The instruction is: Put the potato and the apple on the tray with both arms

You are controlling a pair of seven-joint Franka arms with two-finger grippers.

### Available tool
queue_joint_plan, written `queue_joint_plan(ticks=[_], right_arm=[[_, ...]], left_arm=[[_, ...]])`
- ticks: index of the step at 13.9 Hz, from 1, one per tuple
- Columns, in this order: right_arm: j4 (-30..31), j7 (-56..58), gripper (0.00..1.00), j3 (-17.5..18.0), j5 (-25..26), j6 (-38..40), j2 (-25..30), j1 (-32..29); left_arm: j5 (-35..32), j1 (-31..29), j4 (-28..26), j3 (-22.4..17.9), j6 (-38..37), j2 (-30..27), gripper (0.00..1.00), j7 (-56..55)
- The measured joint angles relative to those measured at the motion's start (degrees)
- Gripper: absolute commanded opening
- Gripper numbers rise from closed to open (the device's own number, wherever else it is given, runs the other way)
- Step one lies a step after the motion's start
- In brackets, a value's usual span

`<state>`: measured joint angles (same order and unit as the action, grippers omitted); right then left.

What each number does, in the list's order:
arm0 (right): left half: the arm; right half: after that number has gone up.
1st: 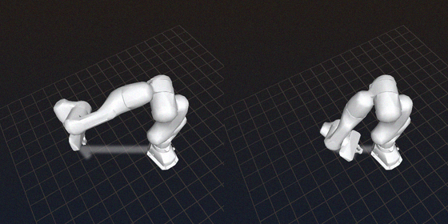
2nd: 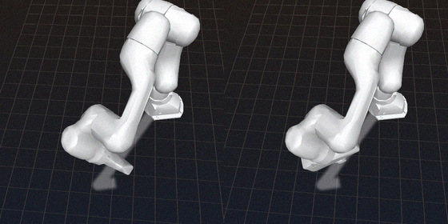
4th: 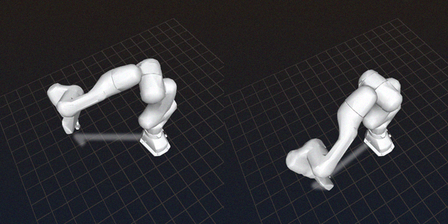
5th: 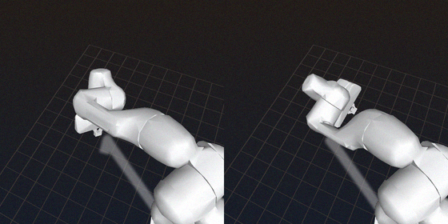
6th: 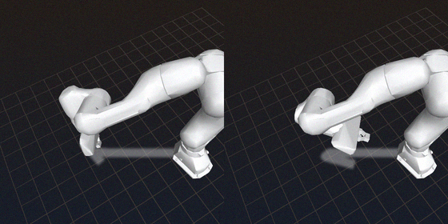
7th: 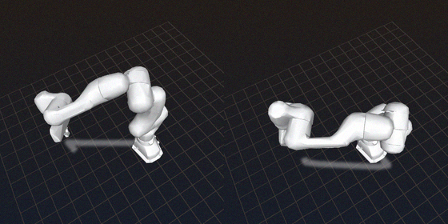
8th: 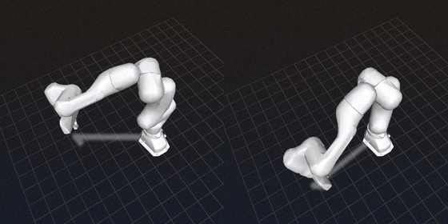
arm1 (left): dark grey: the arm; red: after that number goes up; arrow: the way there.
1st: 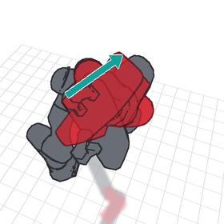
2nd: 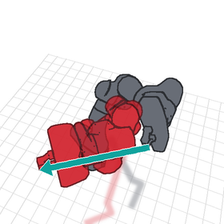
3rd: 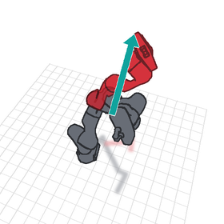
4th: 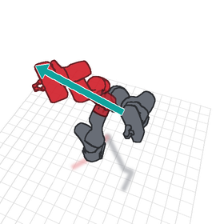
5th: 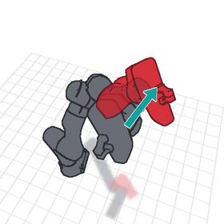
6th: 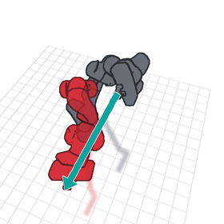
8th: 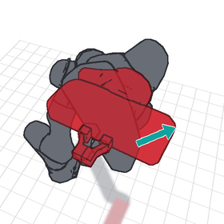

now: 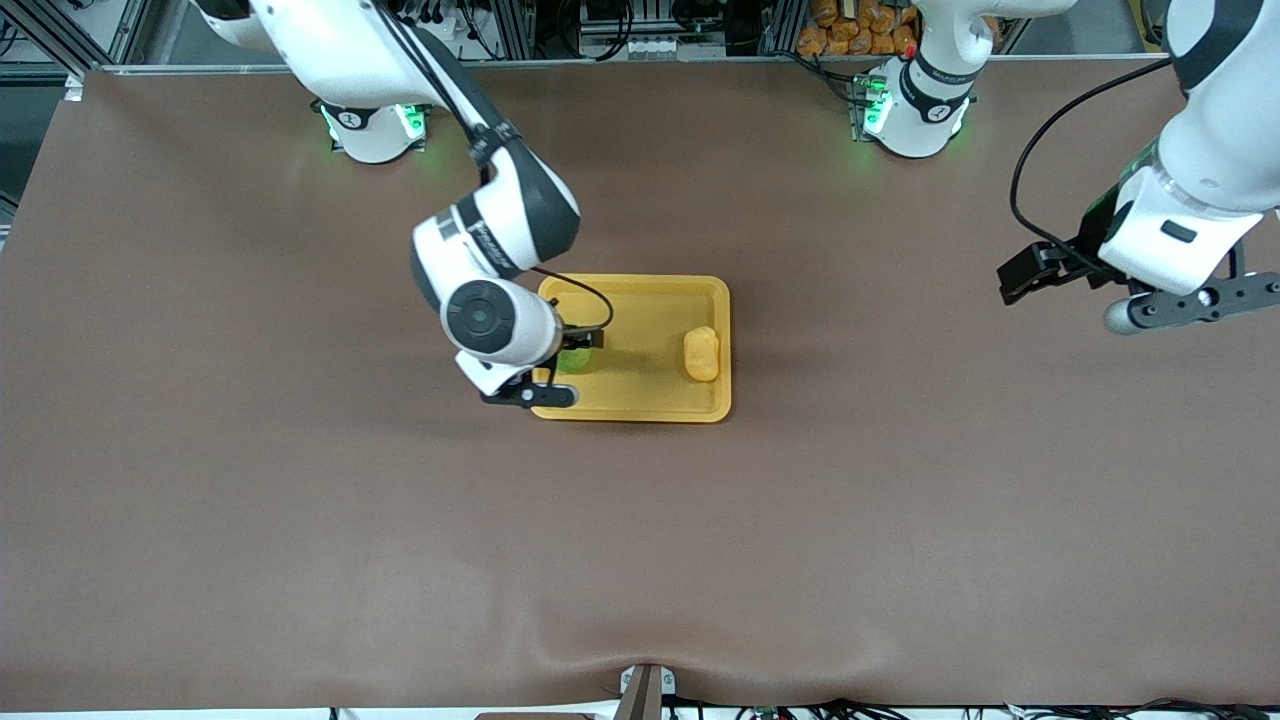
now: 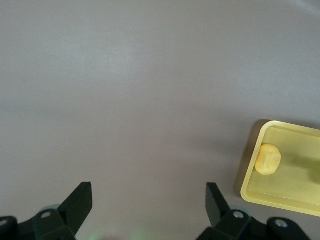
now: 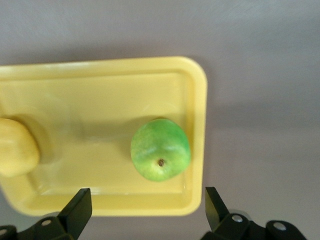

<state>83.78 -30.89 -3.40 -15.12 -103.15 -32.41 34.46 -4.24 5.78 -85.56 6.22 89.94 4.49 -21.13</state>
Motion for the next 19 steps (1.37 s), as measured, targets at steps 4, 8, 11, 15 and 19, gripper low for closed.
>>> queue_joint_plan(ticks=[4,8,11,15,19], right_arm=[[-5.8,0.1,1.00,-0.2,0.0,4.9,1.6,-5.6],[-11.6,0.3,1.00,-0.5,0.0,12.2,1.8,-12.3],[-15.5,0.6,1.00,-1.0,0.0,18.2,2.0,-17.8],[-18.0,0.6,1.00,-1.1,0.9,23.2,5.2,-23.5],[-18.3,2.7,1.00,-1.0,2.5,25.5,11.3,-27.4]], left_arm=[[0.0,-0.6,-0.2,-1.9,-2.1,-2.2,1.00,5.0],[0.0,-1.7,-3.2,-3.2,-2.8,-5.8,1.00,7.7],[0.0,-1.7,-6.8,-3.6,-3.0,-9.3,1.00,8.8],[1.8,-4.4,-9.0,-3.7,-3.0,-11.8,1.00,10.5],[2.4,-5.4,-9.3,-3.7,-3.3,-11.9,1.00,11.7]])
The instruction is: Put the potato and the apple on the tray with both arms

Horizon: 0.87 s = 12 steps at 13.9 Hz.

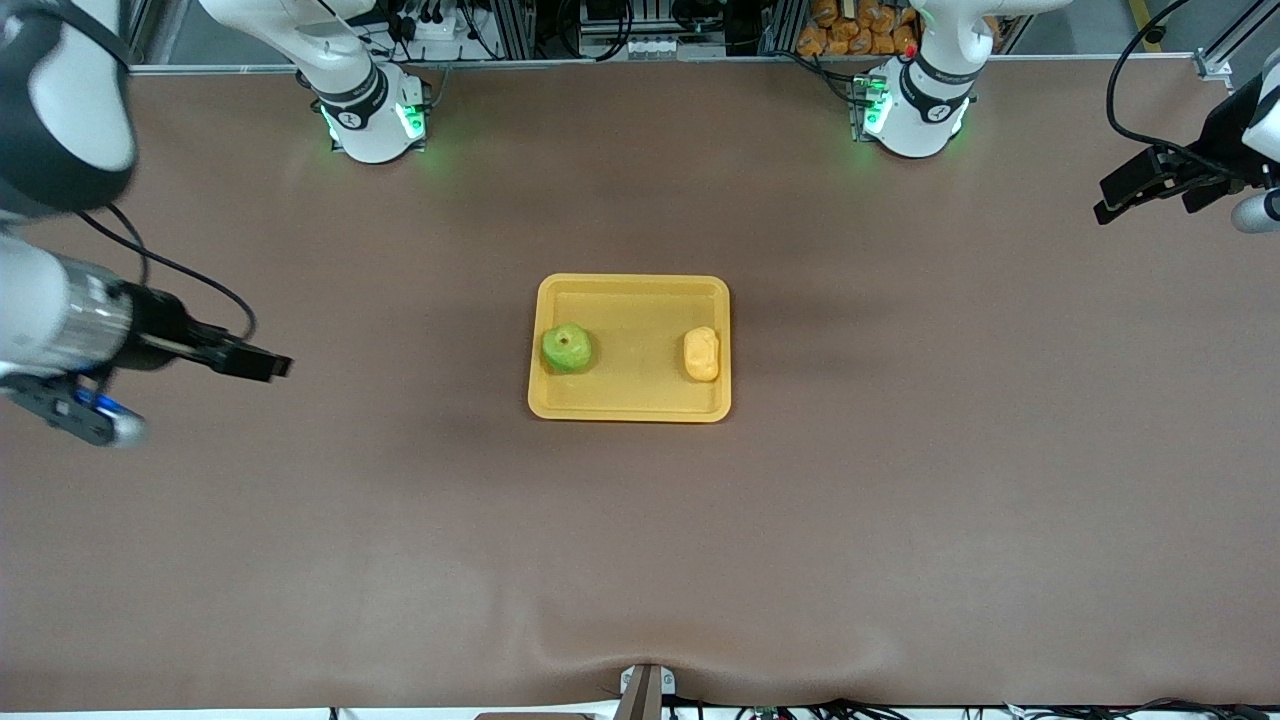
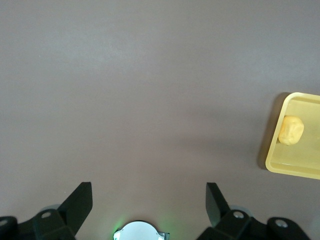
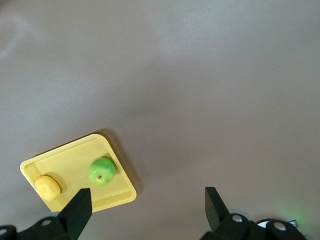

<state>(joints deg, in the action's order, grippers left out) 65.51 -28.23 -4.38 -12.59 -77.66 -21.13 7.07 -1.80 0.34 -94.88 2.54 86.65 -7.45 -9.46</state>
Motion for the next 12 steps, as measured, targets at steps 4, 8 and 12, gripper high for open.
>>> queue_joint_plan(ticks=[4,8,12], right_arm=[[0.0,11.0,1.00,0.0,2.0,4.9,5.8,-3.9],[4.5,16.4,1.00,0.6,6.0,7.3,14.7,-4.5],[15.1,18.0,1.00,2.0,8.9,4.4,23.5,-4.4]], left_arm=[[0.0,0.2,-0.3,1.8,-0.3,0.1,1.00,0.0],[-0.1,0.2,-0.4,4.3,-0.6,0.1,1.00,0.8],[-0.1,-0.2,-0.4,4.0,-1.4,0.0,1.00,4.4]])
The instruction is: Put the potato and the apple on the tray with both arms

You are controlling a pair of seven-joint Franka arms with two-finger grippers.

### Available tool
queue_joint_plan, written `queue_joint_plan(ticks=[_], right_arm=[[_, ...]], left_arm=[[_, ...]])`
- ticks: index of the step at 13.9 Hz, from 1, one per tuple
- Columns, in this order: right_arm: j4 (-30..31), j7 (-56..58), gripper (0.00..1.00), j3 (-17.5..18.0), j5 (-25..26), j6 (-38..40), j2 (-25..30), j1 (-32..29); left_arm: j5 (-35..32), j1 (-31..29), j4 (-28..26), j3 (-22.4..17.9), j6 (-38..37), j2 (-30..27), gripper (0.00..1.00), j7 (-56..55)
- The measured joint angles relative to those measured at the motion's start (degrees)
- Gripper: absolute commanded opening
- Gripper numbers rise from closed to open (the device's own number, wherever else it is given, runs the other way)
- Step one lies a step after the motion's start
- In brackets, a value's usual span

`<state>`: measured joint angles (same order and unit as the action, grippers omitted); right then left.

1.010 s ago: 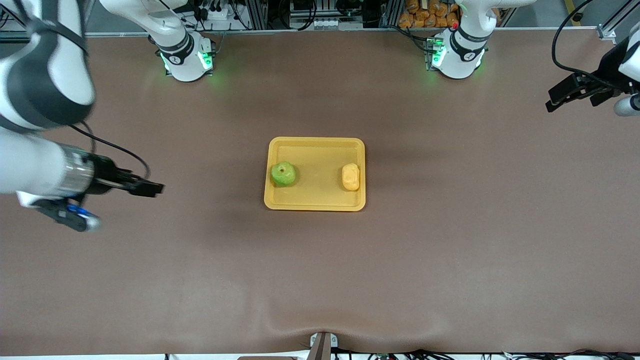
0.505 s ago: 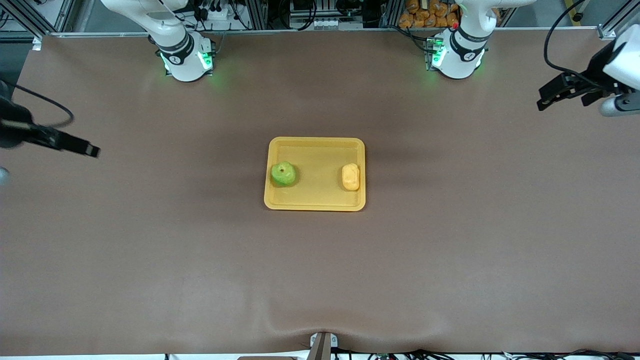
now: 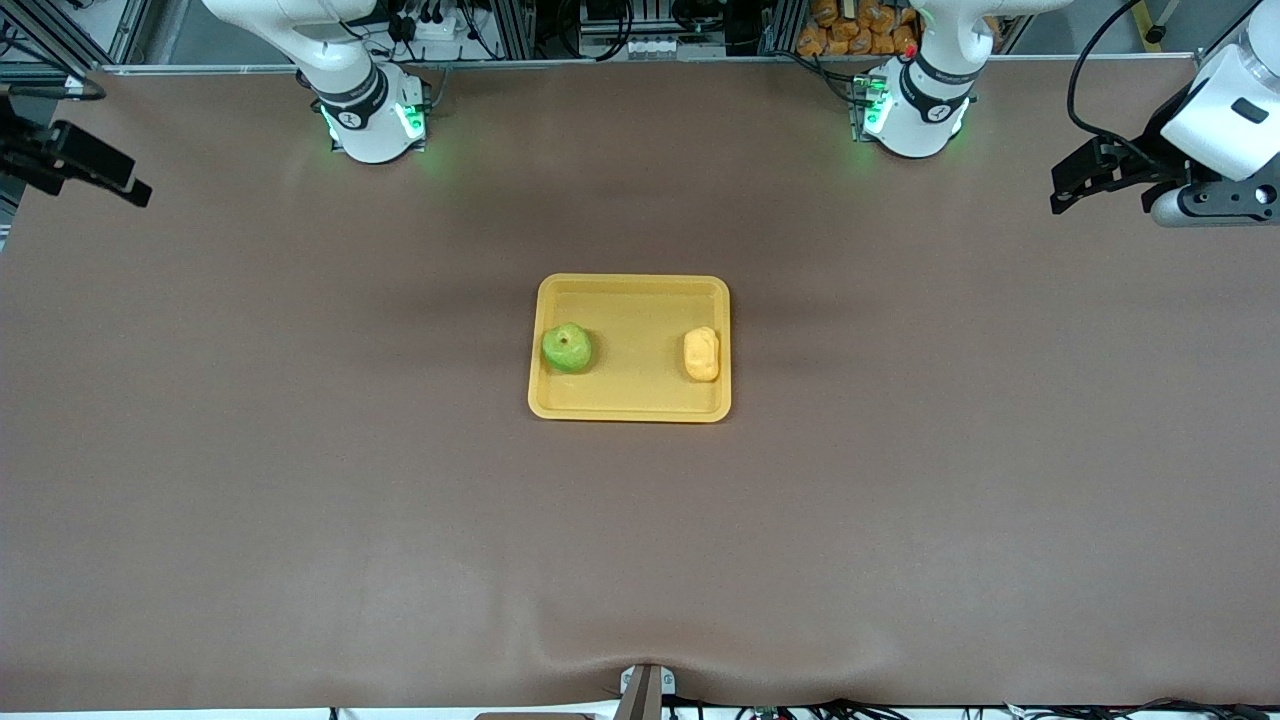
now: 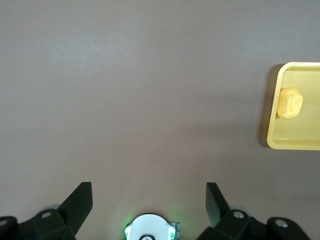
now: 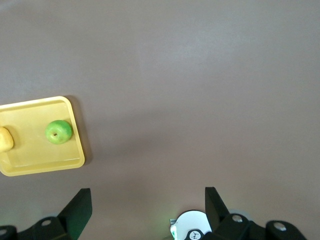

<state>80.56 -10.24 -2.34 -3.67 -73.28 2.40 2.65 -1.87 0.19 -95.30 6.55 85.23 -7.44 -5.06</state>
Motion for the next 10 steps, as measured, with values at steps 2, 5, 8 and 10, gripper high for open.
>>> queue_joint_plan(ticks=[2,5,8,10], right_arm=[[2.3,4.0,1.00,-0.2,0.7,-0.8,1.5,-0.4],[3.5,7.4,1.00,-0.4,1.7,-1.7,1.6,-0.9],[4.4,8.2,1.00,2.1,5.4,-3.4,1.6,-0.9],[4.7,8.9,1.00,3.0,6.2,-4.0,1.6,-0.9]], left_arm=[[0.0,-0.1,0.0,-0.3,-0.6,0.0,1.00,1.2],[0.0,-0.7,0.1,-0.4,-1.0,-0.1,1.00,1.4],[0.0,-1.0,0.6,-0.5,-1.0,-0.1,1.00,1.4],[0.0,-1.0,1.0,-0.5,-1.0,-0.1,1.00,1.4]])
